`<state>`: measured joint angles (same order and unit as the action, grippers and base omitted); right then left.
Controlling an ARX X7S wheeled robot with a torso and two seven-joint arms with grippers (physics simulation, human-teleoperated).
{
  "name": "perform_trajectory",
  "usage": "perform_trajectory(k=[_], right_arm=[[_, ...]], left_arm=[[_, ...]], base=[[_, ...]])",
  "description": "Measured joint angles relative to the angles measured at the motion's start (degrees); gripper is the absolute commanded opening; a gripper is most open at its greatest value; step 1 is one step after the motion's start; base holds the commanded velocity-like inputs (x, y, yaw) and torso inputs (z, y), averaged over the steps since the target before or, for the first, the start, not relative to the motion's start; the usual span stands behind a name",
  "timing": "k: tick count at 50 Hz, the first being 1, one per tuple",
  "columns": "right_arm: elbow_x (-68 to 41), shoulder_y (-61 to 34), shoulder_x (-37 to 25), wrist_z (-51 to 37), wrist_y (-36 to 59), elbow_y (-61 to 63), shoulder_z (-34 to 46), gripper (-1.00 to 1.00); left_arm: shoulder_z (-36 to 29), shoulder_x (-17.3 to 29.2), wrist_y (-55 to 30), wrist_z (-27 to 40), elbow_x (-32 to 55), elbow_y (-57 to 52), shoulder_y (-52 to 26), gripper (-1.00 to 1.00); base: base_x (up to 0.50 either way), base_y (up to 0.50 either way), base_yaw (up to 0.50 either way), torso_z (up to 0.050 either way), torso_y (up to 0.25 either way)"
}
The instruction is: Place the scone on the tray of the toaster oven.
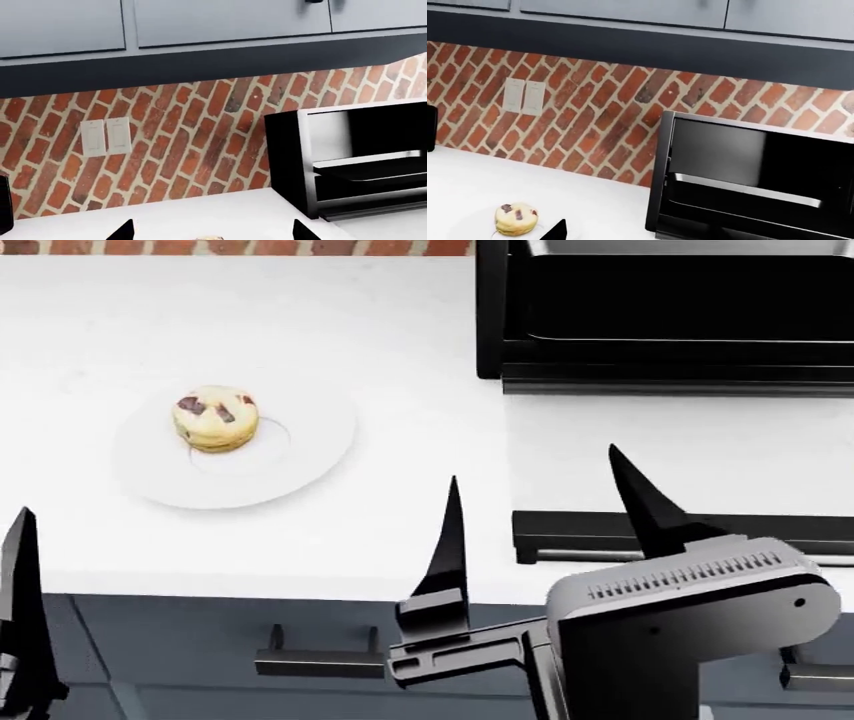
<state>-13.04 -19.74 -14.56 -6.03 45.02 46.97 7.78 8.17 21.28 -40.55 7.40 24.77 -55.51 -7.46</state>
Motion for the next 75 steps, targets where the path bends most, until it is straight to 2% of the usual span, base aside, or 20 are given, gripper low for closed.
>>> perform_trajectory(k=[13,38,49,63,75], right_arm=[[-0.3,-3.6,-0.6,-0.4,2.4,1.4,0.7,1.0],[-2.3,-5.3,-0.8,-0.5,2.7,1.4,-0.5,1.0],[-5.6,-7.7,-0.1,0.6,6.5,0.3,-1.3,1.0],[-16.4,-16.8,2.3,8.2,16.6,-12.3,-3.9,1.0],[-22.3,-20.8,2.8,12.4,23.1,-19.9,-3.9,1.0]], left_arm=[[1.4,4.2,-6.3,3.5,5.6,-2.9,-6.4,1.0],[-2.4,9.8,-8.6,9.5,10.5,-3.5,-10.9,1.0],[-4.2,10.9,-10.7,12.7,11.5,-2.5,-12.9,1.0],[-3.6,11.0,-11.4,14.4,13.9,-1.3,-13.5,1.0],[-3.8,11.2,-9.9,14.6,13.8,0.0,-12.5,1.0]], base=[[0.36,0.16,0.0,0.039,0.207],[0.46,0.26,0.0,0.039,0.2],[0.03,0.02,0.0,0.0,0.0],[0.0,0.0,0.0,0.0,0.0],[0.0,0.0,0.0,0.0,0.0]])
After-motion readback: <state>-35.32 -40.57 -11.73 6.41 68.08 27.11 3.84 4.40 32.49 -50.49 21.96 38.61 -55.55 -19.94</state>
